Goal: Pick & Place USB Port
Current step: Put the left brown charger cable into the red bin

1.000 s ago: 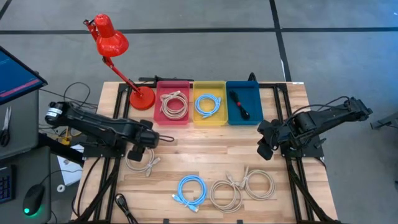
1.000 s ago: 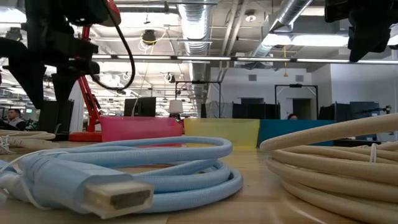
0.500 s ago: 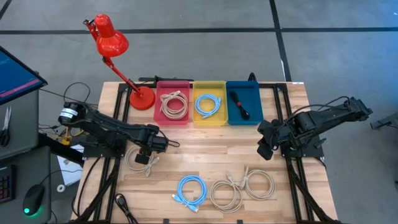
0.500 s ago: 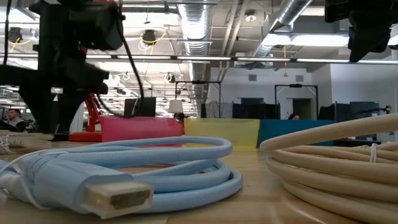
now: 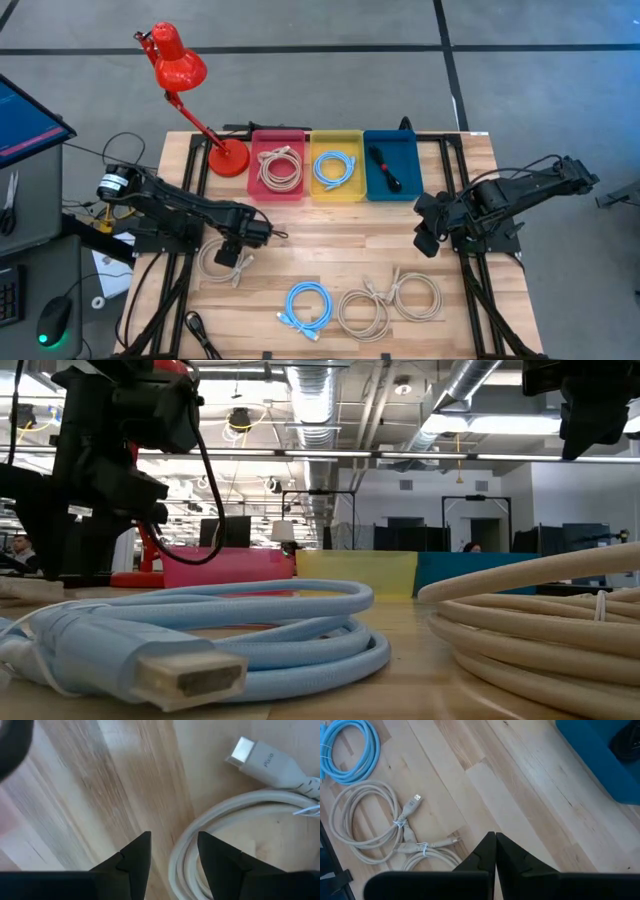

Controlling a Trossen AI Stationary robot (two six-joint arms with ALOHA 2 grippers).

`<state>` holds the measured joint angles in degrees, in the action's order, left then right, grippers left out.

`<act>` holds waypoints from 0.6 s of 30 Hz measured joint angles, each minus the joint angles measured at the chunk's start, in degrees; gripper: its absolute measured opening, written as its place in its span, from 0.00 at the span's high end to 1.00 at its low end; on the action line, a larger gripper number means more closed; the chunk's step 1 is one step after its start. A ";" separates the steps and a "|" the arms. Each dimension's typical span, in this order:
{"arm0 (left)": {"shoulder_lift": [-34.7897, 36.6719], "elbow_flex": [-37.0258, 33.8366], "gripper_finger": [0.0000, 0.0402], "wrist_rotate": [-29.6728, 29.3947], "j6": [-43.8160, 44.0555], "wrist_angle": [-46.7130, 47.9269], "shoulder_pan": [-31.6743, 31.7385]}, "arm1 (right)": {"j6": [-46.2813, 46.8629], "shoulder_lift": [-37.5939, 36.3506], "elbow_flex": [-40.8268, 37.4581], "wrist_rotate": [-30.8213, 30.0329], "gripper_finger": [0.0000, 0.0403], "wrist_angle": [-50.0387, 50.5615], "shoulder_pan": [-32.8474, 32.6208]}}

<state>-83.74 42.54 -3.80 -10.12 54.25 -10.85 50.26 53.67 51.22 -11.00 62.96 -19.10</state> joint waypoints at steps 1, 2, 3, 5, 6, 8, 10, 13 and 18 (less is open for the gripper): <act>0.00 0.00 0.59 0.47 -0.20 0.05 0.00 | -0.42 0.00 0.00 0.00 1.00 0.00 0.00; 0.00 0.06 0.59 1.48 -0.52 0.27 0.00 | -0.68 0.00 0.00 0.00 1.00 0.00 0.01; 0.00 0.16 0.59 2.63 -0.99 0.58 0.00 | -0.90 0.00 0.00 0.00 1.00 0.02 -0.01; 0.00 0.22 0.59 5.75 -1.88 1.08 -0.02 | -1.14 0.00 0.00 0.00 1.00 0.02 -0.01; -0.02 0.22 0.59 7.31 -2.48 1.37 -0.01 | -1.14 0.00 0.00 0.00 1.00 0.00 0.01; -0.02 0.22 0.59 10.11 -3.39 1.90 -0.02 | -1.15 0.00 0.00 0.00 1.00 0.01 0.00; -0.02 0.22 0.59 10.60 -3.61 2.04 -0.02 | -1.15 0.00 0.00 0.00 1.00 0.01 0.01; -0.02 0.24 0.59 10.65 -3.62 2.02 0.00 | -1.14 0.00 0.00 0.00 1.00 0.02 -0.01; -0.02 0.24 0.59 10.63 -3.62 1.87 -0.04 | -0.87 0.00 0.00 -1.27 1.00 0.00 0.00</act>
<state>-83.77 42.78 6.83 -13.74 56.13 -10.89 49.39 53.67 51.22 -12.27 62.96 -19.10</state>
